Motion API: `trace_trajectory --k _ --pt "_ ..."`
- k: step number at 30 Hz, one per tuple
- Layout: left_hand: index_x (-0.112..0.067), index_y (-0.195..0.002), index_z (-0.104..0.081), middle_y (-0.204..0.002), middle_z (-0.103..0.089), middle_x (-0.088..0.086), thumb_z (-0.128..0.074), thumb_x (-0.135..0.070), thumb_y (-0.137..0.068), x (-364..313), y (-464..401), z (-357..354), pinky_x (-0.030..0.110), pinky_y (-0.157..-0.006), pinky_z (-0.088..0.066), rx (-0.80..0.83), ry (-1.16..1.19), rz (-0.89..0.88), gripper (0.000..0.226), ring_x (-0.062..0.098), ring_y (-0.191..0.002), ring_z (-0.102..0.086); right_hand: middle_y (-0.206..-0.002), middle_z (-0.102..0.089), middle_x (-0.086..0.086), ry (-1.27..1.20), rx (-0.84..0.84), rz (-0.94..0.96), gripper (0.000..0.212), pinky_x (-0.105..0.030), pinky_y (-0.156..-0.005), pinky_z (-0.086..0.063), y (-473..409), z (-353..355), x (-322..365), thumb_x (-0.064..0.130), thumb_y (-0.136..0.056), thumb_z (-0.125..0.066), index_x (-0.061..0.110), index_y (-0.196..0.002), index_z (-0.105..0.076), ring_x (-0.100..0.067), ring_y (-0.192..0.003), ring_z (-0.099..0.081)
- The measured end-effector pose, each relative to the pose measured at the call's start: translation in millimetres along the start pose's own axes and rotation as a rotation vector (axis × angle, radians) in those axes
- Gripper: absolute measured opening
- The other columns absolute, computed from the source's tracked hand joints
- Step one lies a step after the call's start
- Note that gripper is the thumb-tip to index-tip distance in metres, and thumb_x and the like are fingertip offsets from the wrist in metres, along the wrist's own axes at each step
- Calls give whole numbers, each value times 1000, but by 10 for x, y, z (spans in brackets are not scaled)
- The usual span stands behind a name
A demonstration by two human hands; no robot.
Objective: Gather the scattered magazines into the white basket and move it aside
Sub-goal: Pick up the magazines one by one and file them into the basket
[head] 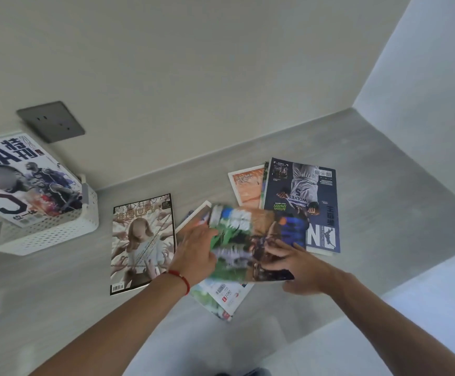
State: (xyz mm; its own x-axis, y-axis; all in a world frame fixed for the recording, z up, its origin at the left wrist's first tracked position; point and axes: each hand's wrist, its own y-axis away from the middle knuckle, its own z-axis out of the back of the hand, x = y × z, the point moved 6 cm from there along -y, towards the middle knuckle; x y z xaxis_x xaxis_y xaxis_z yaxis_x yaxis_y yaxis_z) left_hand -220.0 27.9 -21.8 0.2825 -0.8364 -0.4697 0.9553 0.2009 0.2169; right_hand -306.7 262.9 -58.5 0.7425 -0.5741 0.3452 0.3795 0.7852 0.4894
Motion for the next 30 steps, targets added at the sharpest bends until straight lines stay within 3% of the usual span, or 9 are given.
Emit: trace_trajectory --k 4,9,14,18,21,23,25,27,30 --pt "-28 -153 -35 -155 -35 4 -61 -22 -93 3 -24 -211 49 -120 -32 114 -149 41 65 27 -149 -25 -169 -17 6 186 -111 -76 74 -61 -124 5 123 87 -128 1 -86 -52 46 -145 -47 -18 -158 1" --pt "-22 -147 -29 -151 -29 12 -70 -37 -89 11 182 -694 49 -111 -43 231 -165 201 73 32 -143 -31 -169 -7 -12 65 -232 -355 60 -59 -124 -4 166 -159 -130 27 -99 -46 33 -157 -30 -31 -156 -7" --pt "-16 -146 -37 -129 -51 14 -62 -21 -96 78 133 -650 36 -92 -52 21 115 355 56 31 -121 -52 -169 2 -17 -128 -270 -386 62 -46 -127 -15 125 -360 5 35 -102 -47 13 -158 -30 -36 -156 8" --pt "-10 -107 -54 -84 -56 5 -45 -14 -101 155 72 -515 34 -59 -47 35 225 292 11 25 -73 -57 -167 -19 -13 -231 -386 -401 53 -44 -123 -26 127 -326 -47 25 -98 -55 16 -149 -47 -33 -155 -12" --pt "-21 -99 -51 -74 -56 2 -46 -12 -101 129 190 -384 23 -50 -40 75 387 204 11 15 -56 -47 -151 -44 -12 -372 -542 -509 45 -45 -115 -38 175 -193 -149 22 -95 -64 17 -139 -57 -31 -139 -42" --pt "-29 -99 -54 -78 -61 -4 -51 -11 -101 165 281 -237 22 -58 -46 38 528 195 18 13 -62 -53 -142 -49 -11 -561 -619 -569 51 -46 -110 -44 185 -130 -156 25 -95 -67 16 -141 -48 -30 -131 -49" --pt "-24 -107 -59 -89 -69 -2 -56 -9 -100 288 373 -71 26 -73 -53 -25 642 243 17 13 -80 -64 -128 -60 -5 -736 -654 -531 51 -39 -89 -55 139 -56 -33 30 -97 -63 19 -140 -38 -24 -111 -63" --pt "-23 -113 -62 -84 -74 -1 -59 -7 -99 458 462 69 32 -72 -54 -58 776 299 22 15 -77 -63 -104 -67 5 -846 -635 -459 38 -21 -62 -48 48 61 169 31 -101 -57 22 -134 -39 -11 -85 -67" --pt "-26 -115 -63 -63 -67 -7 -59 -2 -99 789 643 346 30 -59 -47 -149 908 377 29 14 -60 -52 -100 -72 6 -1052 -564 -329 16 -26 -65 -51 -181 235 468 31 -103 -55 27 -118 -58 -12 -86 -69"
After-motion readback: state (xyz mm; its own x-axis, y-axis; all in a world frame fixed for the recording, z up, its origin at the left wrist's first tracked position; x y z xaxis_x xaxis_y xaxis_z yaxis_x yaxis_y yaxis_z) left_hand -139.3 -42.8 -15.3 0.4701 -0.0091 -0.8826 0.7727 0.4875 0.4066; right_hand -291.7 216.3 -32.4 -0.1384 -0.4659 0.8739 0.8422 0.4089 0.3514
